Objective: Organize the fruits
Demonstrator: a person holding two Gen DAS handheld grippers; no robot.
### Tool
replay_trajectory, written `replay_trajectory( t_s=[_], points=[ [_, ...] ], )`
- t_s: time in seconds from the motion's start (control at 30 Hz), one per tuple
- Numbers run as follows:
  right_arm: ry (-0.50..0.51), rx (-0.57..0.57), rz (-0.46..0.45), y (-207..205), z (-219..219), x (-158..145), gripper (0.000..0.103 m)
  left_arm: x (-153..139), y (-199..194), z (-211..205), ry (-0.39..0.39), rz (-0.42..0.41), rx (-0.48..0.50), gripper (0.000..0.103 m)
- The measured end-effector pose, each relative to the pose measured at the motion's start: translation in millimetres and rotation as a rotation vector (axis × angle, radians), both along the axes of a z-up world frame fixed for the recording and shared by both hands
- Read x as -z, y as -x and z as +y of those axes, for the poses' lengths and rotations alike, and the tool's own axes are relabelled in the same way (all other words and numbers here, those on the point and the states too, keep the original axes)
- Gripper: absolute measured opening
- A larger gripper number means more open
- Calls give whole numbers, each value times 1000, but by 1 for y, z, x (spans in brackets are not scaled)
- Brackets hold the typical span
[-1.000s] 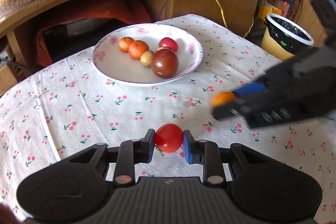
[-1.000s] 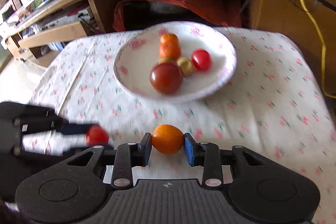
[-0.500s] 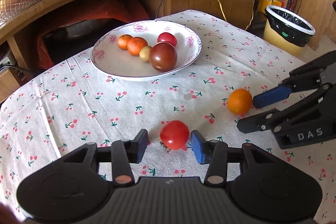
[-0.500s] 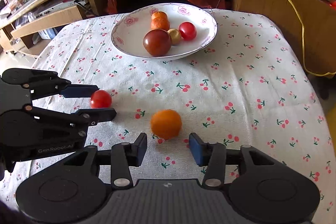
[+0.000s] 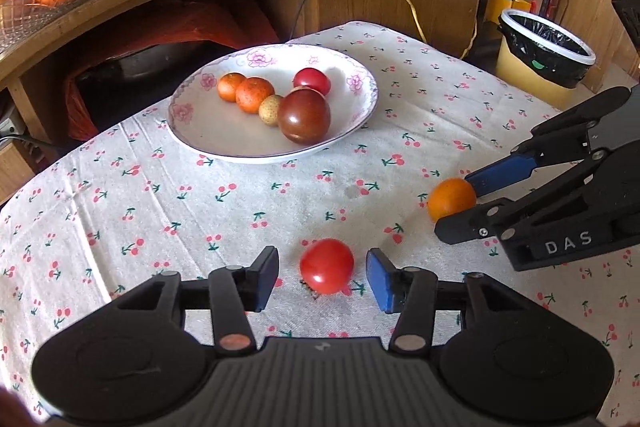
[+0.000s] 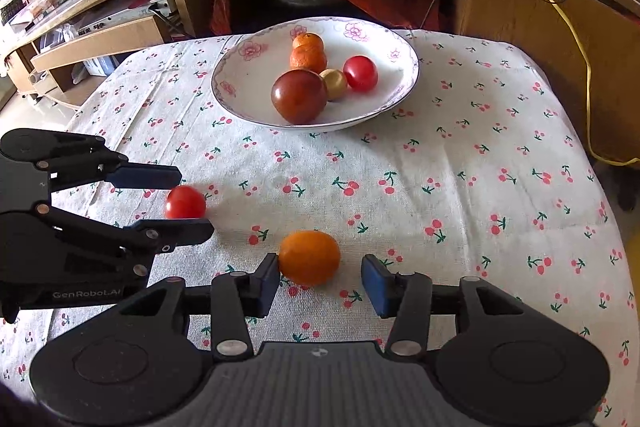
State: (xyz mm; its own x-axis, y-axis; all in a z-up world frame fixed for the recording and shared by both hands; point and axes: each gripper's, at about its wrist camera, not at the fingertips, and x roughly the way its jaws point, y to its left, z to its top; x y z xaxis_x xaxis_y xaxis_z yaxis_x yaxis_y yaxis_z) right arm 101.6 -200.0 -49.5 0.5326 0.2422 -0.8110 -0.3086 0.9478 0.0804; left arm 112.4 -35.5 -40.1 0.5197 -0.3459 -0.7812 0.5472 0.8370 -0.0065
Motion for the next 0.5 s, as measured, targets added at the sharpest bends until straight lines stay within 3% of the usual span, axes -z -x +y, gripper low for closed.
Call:
replay_trajectory(
  t_s=[0.07,0.17,0.3,0.5],
  points=[
    [9,-9,-4,1,1,-1,33,1,1,-3,-10,2,2,56],
    [0,-17,0,2,2,-1,27,1,3,-5,-3,11,2,45],
    [37,-43,-15,2,7,-1,26,0,4,-6,-16,3,-2,36],
    [51,-44,-30,1,10,-4,26,-3,2,-5,-7,2,-3,36]
  ],
)
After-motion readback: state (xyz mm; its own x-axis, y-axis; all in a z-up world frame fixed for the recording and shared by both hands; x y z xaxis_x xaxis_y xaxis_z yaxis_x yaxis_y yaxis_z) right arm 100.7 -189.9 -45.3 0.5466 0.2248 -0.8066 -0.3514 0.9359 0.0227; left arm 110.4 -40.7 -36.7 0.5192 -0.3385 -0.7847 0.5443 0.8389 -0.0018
